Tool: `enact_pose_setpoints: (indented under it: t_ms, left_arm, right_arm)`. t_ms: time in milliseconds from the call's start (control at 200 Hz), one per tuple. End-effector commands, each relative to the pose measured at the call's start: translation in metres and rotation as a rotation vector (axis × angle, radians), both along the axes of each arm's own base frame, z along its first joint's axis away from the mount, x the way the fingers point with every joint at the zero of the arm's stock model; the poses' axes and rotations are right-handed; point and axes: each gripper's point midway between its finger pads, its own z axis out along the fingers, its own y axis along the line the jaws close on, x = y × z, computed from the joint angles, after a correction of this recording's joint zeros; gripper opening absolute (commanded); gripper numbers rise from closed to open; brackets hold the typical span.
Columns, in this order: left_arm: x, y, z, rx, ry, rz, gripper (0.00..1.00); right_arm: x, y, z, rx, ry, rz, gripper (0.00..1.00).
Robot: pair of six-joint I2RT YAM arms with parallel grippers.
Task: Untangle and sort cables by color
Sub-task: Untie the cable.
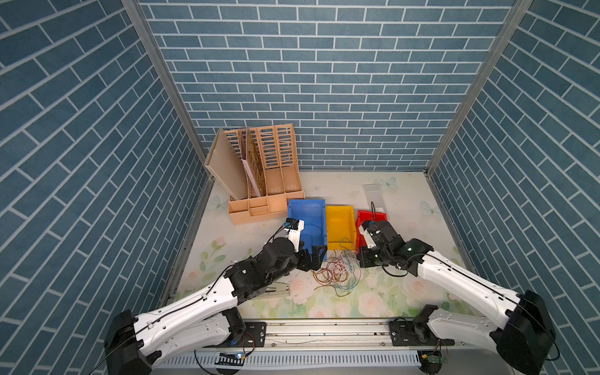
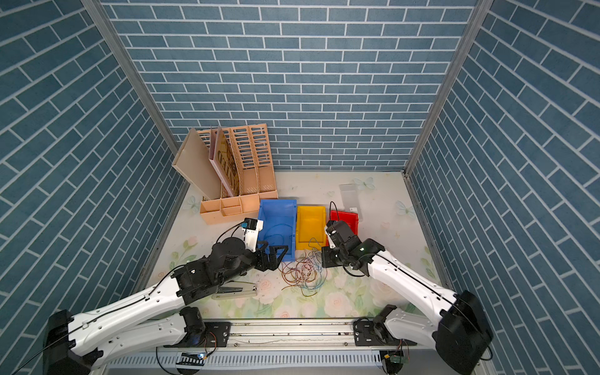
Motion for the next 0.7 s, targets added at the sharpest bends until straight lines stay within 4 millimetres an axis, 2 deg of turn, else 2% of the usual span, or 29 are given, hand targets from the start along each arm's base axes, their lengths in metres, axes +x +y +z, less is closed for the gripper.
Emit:
enact_pose_setpoints:
  t_ms: [0, 165, 325, 490, 600, 695]
  left_arm:
    - [0.004, -0.016, 0.023, -0.027, -0.092, -0.064, 1.0]
    - [0.009, -0.037, 0.033, -0.037, -0.123, -0.119, 1.0]
    - [0.012, -0.047, 0.049, -0.088, -0.168, -0.137, 1.0]
    - [0.018, -0.053, 0.072, -0.107, -0.245, -0.144, 1.0]
    - [0.025, -0.061, 0.077, -0.077, -0.24, -0.154, 1.0]
    - [0.028, -0.074, 0.081, -0.127, -0.194, -0.194, 1.0]
  right_arm:
    - [-0.009, -0.01, 0.028, -0.008, -0.012, -0.024, 0.0]
    - [-0.009, 0.001, 0.082, 0.098, -0.084, 0.008, 0.0]
    - [-0.01, 0.011, 0.115, 0.179, -0.139, 0.055, 0.0]
    - [-0.016, 0.014, 0.119, 0.197, -0.173, 0.12, 0.0]
    - [-0.016, 0.012, 0.116, 0.192, -0.201, 0.139, 0.0]
    - [-0.017, 0.013, 0.115, 0.2, -0.213, 0.151, 0.0]
